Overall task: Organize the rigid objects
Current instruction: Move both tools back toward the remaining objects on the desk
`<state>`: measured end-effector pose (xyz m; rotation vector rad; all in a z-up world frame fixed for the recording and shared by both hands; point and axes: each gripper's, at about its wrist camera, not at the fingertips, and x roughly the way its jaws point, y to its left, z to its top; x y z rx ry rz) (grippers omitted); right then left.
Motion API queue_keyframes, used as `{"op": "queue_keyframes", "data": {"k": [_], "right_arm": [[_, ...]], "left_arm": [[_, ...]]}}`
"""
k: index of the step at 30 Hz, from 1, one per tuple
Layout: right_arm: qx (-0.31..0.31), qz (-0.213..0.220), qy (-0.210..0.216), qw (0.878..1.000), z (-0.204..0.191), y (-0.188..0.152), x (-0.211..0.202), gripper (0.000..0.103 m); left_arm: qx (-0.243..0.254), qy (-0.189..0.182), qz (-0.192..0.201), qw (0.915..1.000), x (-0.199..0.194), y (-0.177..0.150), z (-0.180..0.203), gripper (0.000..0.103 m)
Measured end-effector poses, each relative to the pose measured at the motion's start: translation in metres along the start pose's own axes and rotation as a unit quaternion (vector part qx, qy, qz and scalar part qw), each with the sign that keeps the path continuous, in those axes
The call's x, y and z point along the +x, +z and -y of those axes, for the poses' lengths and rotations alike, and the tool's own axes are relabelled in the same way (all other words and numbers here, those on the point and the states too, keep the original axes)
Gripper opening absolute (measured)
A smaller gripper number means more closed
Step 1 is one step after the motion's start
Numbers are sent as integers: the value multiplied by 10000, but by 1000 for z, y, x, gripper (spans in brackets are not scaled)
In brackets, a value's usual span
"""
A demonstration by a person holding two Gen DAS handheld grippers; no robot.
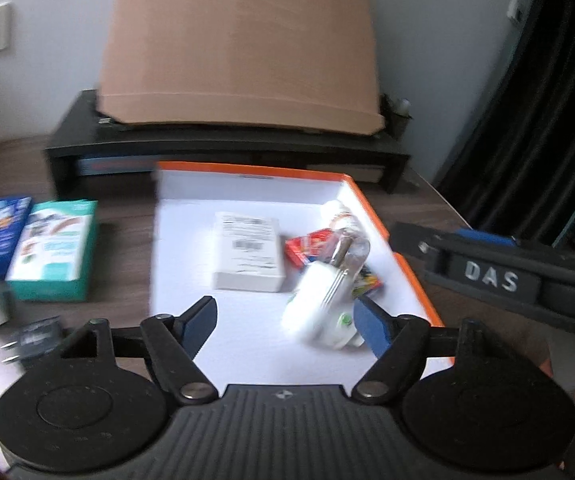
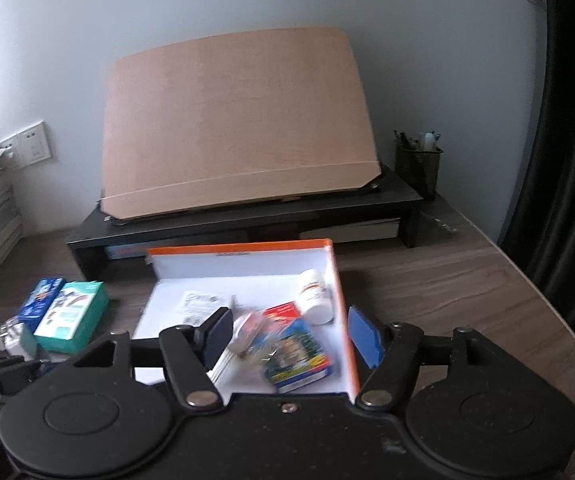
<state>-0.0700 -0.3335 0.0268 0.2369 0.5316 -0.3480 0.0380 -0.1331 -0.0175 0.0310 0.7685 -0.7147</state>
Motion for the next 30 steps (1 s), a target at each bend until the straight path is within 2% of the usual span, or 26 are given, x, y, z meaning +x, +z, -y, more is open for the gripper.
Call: {"op": "queue_keyframes", "data": {"k": [14,23,30], "right_arm": [[-368,-96,568,9977,-98,-20,-23,85],[-590,-199,868,9943,-147,-35,-26,86],[-545,-285,772,9951,-161,-42,-23,86]], "left_arm": [[-683,855,313,9935,-77,-22,-99,87],[-1181,1573,446,9795,-109,-35,-169,93],[-1466,2053,410,9668,-104,-32,-230,97]]}}
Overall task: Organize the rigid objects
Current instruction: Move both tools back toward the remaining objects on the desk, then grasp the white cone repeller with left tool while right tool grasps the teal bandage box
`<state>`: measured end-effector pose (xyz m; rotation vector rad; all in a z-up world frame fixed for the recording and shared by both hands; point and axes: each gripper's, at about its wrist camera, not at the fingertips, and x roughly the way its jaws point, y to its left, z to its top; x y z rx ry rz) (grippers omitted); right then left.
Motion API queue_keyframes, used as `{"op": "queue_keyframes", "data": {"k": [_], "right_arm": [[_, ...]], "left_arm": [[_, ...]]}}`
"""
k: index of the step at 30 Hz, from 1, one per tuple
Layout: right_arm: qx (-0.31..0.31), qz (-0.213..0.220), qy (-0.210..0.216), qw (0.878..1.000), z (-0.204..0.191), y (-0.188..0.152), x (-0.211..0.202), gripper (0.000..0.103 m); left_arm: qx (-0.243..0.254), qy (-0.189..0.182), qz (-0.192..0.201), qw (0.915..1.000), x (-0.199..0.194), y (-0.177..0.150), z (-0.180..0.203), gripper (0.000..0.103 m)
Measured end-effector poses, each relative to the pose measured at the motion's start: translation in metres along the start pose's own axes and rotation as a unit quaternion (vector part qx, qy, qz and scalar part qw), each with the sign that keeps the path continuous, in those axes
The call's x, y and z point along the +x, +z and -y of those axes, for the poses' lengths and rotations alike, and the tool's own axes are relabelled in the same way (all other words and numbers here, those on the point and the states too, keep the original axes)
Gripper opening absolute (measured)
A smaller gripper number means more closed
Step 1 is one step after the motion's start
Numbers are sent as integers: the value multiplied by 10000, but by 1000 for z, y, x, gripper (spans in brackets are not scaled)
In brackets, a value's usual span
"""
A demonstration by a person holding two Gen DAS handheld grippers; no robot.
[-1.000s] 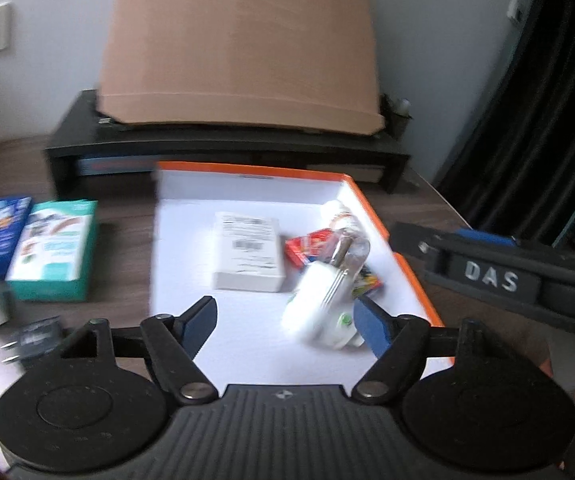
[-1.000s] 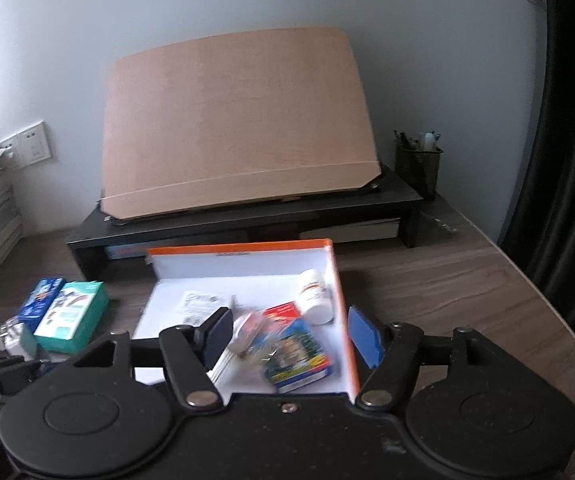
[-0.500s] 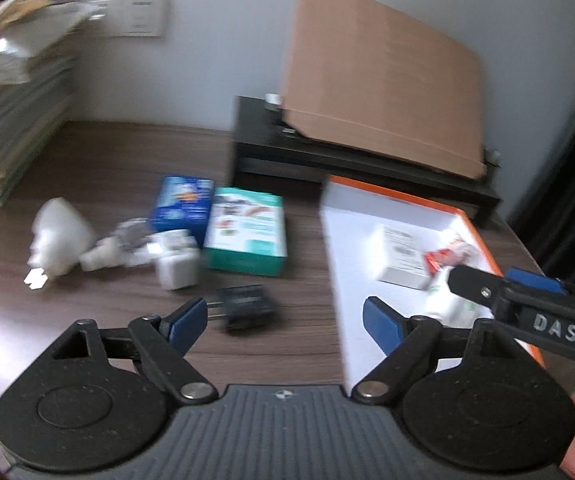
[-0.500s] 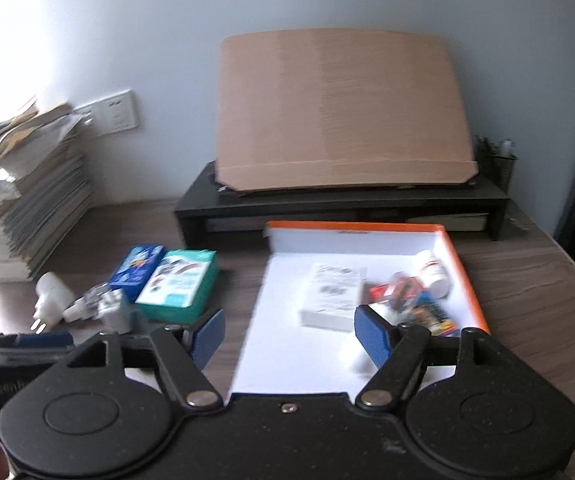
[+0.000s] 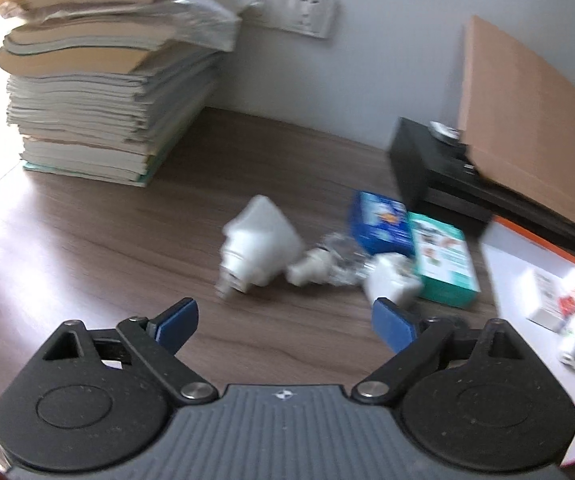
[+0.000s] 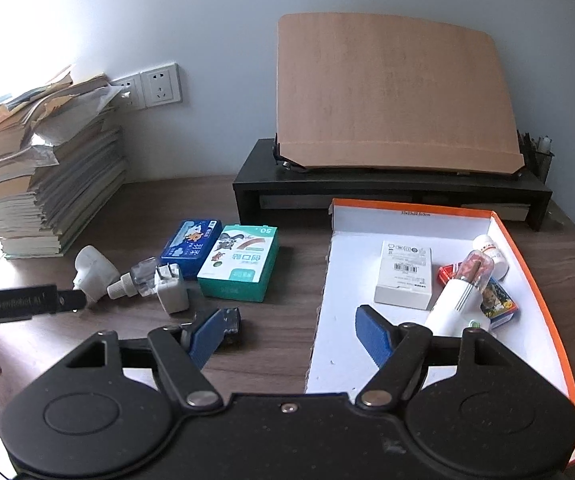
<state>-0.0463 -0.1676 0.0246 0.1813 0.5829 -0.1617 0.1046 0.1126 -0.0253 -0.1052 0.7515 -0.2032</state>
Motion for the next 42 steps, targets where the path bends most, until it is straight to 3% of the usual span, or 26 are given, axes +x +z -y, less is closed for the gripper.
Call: {"op": "queue_keyframes", "data": {"k": [13,17,18,20,21,30,38,42], "right_arm": [[85,-270,-431,9987,-7,-4,17,86],[89,-342,-509,9981,-11,-4,25,86],[87,-360,-522,9980,-11,-4,27,86],[80,-398,-539,9977,-14,-5,31,86],[82,-409,-539,9977,-15,-4,33,86],[-6,-466,-224,9987,-30,12,68,86],[-65,-775,132,9969,-53,44,133,89],[-175,-994,84,9949,-65,53,166,90]], "left_arm": [[79,-55,-259,9996,84,32,-24,99],[101,-103,-210,9997,98,33,-28,96],[181,-113,-174,9996,99,32,-27,94],[366,-191,-83,9991,99,32,-24,74],[431,-194,-56,9989,98,32,-22,71],[109,-253,44,9996,77,30,-36,71],[-180,-210,127,9995,43,23,-40,71],[-210,-172,140,9995,32,18,-36,71]]}}
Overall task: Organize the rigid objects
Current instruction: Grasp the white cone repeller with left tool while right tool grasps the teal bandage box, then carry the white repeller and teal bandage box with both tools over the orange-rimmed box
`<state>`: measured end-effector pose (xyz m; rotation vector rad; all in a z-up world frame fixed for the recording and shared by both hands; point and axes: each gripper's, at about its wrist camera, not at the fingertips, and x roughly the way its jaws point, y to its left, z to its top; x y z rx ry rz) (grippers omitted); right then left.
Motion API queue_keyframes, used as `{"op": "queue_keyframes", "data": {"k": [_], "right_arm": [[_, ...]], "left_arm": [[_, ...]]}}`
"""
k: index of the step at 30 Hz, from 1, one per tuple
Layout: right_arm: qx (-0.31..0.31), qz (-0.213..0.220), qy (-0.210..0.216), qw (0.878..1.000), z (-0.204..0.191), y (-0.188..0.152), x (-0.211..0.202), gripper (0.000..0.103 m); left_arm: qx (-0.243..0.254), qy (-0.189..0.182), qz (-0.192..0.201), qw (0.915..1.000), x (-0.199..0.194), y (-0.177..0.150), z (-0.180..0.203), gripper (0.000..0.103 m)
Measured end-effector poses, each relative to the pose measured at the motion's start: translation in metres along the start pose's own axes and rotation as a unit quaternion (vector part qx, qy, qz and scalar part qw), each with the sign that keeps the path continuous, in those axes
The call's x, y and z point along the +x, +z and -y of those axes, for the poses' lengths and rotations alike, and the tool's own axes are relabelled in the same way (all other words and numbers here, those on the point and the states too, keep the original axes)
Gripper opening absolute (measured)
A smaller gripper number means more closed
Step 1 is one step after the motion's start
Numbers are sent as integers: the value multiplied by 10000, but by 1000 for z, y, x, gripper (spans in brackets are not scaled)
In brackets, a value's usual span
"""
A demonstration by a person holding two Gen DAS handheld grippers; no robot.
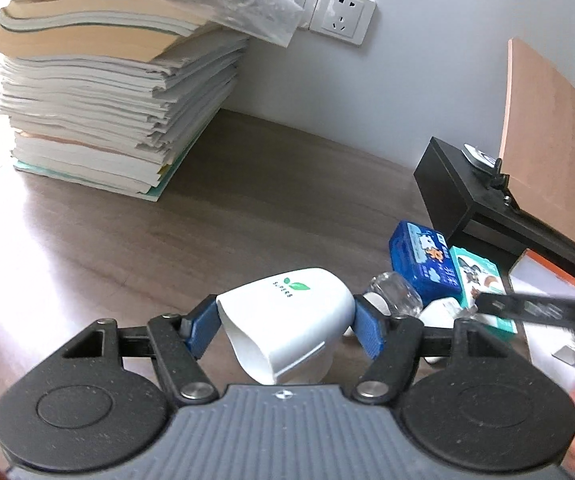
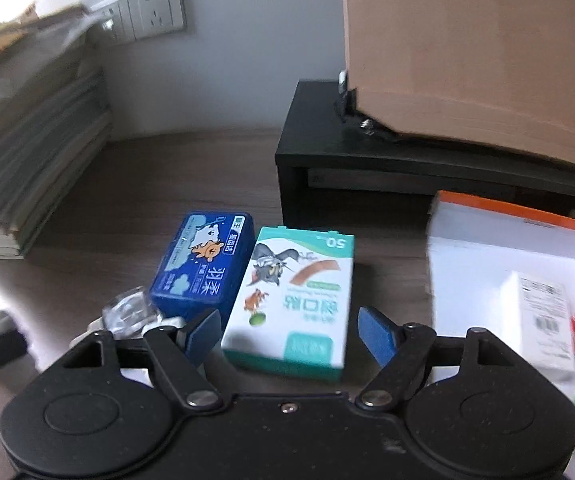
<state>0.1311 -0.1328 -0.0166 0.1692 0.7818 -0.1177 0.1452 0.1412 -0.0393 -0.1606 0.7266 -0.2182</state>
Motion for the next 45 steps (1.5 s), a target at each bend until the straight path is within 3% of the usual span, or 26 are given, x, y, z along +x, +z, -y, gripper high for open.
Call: {"op": "queue_keyframes", "data": {"k": [5,11,28,35,45], "right_arm": [[-62,-325,-174,9993,-4,8,31,91],[-89,-220,-99,9997,4,11,31,84],[-30,662,-137,9977,66,-27,-111,84],[245,842,-470,9950,113,-65,-166,84],[867,835,-1072,9869,180,-115,-213,84]], "left_arm": [[-97,1,-14,10000,-5,-1,5,71],[-47,-15,38,10000,-10,0,18,71],[432,-606,169,9971,-38,-9,105,71],[738,-1000,50,9922,-54,-33,156,71],[1256,-1546,-117,9799,-69,-64,222,71]]}}
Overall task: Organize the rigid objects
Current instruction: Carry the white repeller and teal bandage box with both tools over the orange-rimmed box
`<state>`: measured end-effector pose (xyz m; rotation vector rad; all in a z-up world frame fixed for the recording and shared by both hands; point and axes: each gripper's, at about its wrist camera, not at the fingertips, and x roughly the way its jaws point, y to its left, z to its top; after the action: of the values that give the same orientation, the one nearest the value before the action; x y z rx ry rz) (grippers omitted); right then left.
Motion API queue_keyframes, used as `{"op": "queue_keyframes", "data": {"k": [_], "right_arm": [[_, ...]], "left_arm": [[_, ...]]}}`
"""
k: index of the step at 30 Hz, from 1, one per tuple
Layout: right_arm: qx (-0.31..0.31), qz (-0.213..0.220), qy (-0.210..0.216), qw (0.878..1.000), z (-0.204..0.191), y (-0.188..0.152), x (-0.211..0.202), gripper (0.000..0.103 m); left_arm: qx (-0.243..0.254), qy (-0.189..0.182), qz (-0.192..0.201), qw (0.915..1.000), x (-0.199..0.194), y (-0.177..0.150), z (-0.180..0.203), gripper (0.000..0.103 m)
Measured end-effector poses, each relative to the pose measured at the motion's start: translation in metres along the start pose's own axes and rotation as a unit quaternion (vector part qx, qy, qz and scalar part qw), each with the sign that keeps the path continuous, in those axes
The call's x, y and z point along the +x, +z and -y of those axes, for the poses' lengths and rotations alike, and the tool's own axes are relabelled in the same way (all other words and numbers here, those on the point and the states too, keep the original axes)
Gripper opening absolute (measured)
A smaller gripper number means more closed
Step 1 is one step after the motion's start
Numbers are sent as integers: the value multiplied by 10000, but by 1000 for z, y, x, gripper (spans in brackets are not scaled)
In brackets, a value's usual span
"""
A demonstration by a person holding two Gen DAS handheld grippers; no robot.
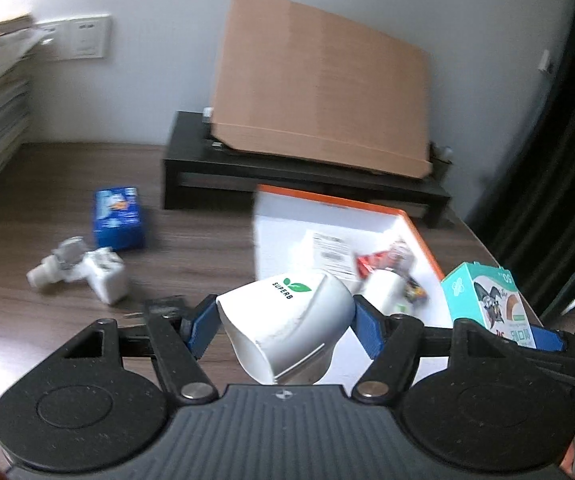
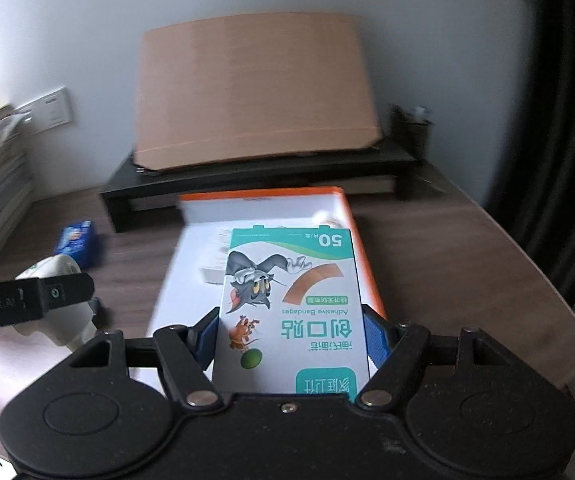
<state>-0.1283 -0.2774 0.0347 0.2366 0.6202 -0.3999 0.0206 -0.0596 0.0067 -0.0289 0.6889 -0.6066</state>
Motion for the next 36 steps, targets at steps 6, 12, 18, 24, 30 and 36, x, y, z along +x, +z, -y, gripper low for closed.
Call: {"op": "queue_keyframes", "data": {"k": [6,12,18,24,30,36], "right_arm": [[84,67,-162,9998,20,-7,-13,84],[86,95,-210,9997,27,-8,-18,84],[82,109,-197,9997,29,-7,-17,84],[37,129,-159,9998,27,-4,-16,84],[25,100,-106,9999,29,-1,-12,84],[18,77,-88,9999,30,1,-7,84]], "left_arm": [[176,-189,-86,9996,7,-5,24,71],[306,-269,-94,9991,9,-6,37,71],[324,-227,-118,9991,10,-8,40,71],[325,-213,-88,9992,10,-5,40,71],[299,-192,-101,9993,12,-4,40,71],[287,-169,-122,9994,13,-3,40,71]]}}
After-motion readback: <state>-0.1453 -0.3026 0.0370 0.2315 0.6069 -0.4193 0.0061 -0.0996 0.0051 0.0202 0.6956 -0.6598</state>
